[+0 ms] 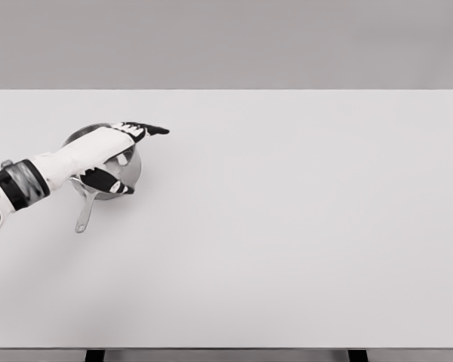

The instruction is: Rotate pot handle

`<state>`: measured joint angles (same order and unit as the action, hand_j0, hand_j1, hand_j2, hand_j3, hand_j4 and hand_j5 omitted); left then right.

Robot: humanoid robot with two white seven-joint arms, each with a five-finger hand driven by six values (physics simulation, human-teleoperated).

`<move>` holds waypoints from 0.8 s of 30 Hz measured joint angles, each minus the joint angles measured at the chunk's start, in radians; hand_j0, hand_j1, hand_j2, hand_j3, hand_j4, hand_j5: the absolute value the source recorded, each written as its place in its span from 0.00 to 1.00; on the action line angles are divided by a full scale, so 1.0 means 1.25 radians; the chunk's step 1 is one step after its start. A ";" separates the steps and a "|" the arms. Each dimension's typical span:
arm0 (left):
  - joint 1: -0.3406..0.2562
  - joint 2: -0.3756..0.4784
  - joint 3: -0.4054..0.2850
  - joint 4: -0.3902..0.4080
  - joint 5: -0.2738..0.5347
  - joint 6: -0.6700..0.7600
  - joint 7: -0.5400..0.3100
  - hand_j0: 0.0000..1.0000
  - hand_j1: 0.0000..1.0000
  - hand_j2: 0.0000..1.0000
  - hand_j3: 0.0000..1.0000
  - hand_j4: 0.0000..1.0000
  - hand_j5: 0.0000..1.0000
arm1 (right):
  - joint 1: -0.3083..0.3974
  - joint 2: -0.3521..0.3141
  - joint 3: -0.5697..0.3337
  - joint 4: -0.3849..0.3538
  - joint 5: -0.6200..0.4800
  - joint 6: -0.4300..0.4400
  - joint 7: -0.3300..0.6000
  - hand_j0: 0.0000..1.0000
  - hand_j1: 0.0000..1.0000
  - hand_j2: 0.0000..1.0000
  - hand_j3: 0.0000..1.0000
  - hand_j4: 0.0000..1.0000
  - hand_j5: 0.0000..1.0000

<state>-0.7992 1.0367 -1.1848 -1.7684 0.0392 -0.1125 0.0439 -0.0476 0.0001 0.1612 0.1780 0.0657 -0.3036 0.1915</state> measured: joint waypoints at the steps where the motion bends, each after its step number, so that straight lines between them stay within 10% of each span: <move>1: 0.002 0.001 0.001 0.000 0.000 -0.016 0.000 1.00 1.00 1.00 1.00 1.00 1.00 | 0.000 0.000 0.000 0.000 0.000 0.000 0.000 1.00 1.00 1.00 1.00 1.00 1.00; 24: 0.147 0.039 0.154 0.001 -0.089 -0.115 -0.048 1.00 1.00 1.00 1.00 1.00 1.00 | 0.000 0.000 0.000 0.000 0.000 0.000 0.000 1.00 1.00 1.00 1.00 1.00 1.00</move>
<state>-0.6152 1.0859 -0.9921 -1.7670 -0.0723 -0.2564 -0.0161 -0.0476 0.0001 0.1612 0.1780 0.0657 -0.3035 0.1915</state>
